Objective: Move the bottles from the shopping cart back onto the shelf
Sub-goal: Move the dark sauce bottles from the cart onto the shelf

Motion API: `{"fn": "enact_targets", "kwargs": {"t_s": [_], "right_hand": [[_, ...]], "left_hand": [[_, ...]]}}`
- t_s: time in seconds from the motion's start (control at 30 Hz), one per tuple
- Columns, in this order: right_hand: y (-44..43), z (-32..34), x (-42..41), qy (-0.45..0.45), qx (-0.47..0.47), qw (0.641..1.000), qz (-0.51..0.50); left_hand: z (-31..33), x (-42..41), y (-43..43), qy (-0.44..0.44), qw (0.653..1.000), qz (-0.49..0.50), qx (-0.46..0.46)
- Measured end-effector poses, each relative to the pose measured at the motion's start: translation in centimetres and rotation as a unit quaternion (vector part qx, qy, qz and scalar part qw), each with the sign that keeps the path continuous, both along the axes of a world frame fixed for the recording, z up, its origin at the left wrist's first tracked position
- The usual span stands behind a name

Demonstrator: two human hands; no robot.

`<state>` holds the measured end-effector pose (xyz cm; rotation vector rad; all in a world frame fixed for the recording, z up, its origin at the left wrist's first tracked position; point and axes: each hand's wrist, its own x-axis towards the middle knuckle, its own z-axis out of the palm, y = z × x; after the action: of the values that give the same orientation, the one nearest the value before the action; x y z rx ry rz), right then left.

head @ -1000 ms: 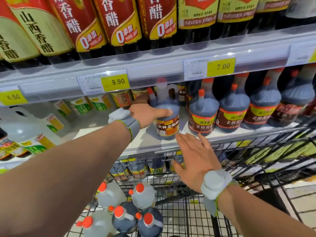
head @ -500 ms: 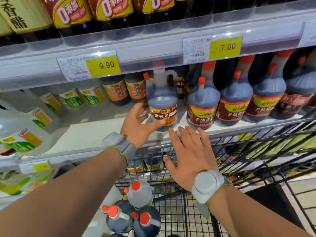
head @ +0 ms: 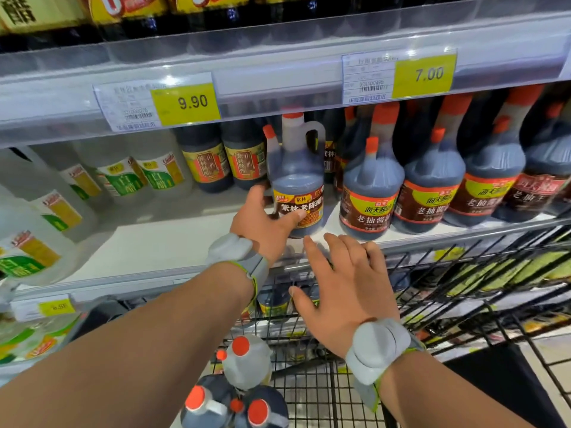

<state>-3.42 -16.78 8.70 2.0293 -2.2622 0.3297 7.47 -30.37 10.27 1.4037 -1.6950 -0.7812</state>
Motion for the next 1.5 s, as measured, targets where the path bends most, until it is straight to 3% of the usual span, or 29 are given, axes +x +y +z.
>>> {"fn": "enact_targets", "kwargs": {"t_s": [0.6,0.8,1.5], "right_hand": [[0.0,-0.1,0.0,-0.023,-0.01,1.0,0.002],[-0.1,-0.4,0.1,-0.03,-0.023,0.999,0.002],[0.0,-0.6,-0.2,-0.023,-0.012,1.0,0.016]], "left_hand": [[1.0,-4.0,-5.2,-0.082,0.996,0.032,0.031],[0.6,-3.9,-5.7,-0.029,0.999,0.022,0.005],[1.0,-3.6,-5.7,-0.047,0.998,-0.029,0.033]]}}
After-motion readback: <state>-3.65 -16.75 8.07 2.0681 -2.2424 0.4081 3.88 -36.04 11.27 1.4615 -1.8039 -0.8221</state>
